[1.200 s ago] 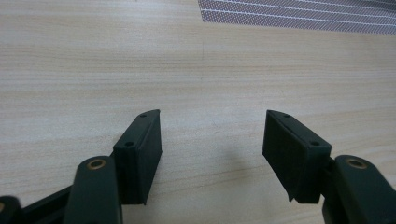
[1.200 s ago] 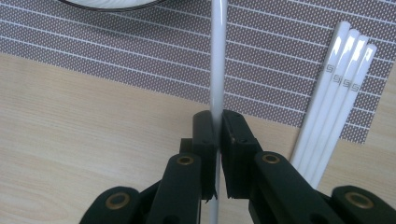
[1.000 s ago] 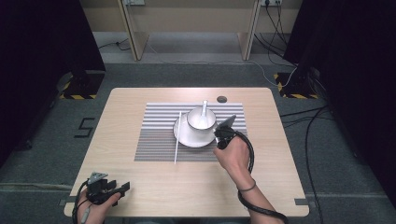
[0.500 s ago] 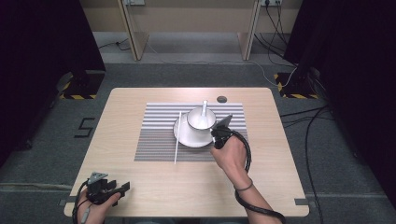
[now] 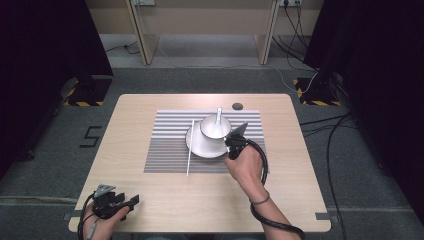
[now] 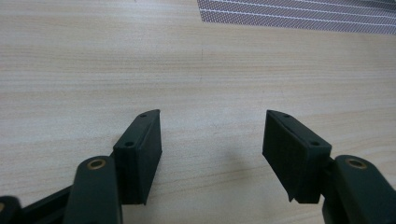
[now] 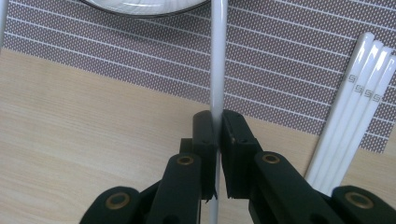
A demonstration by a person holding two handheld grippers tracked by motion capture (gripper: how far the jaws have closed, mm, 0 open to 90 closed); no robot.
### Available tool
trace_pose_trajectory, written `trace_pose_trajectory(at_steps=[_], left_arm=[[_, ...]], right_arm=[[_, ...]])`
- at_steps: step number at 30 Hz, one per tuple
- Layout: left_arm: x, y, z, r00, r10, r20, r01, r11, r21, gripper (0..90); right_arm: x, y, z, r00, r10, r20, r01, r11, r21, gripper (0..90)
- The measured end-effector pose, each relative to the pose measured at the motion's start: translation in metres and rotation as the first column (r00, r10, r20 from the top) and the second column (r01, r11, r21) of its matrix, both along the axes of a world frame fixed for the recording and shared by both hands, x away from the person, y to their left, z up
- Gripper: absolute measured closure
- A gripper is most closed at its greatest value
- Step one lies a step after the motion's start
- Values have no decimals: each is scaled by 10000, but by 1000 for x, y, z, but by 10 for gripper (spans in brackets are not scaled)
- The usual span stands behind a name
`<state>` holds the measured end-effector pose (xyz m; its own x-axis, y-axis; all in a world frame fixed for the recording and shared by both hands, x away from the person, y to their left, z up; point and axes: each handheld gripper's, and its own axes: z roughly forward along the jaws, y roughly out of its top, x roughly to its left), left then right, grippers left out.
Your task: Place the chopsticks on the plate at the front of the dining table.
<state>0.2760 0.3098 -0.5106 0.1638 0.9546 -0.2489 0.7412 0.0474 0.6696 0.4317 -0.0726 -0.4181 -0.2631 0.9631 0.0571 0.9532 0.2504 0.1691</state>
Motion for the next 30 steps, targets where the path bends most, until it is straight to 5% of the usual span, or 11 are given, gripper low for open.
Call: trace_pose_trajectory(at_steps=[30], left_arm=[[0,0,0,10000,-44,-17,44,10000,27,374]], right_arm=[[-8,6,-4,9995,209,-226,-206,9997,152,849]])
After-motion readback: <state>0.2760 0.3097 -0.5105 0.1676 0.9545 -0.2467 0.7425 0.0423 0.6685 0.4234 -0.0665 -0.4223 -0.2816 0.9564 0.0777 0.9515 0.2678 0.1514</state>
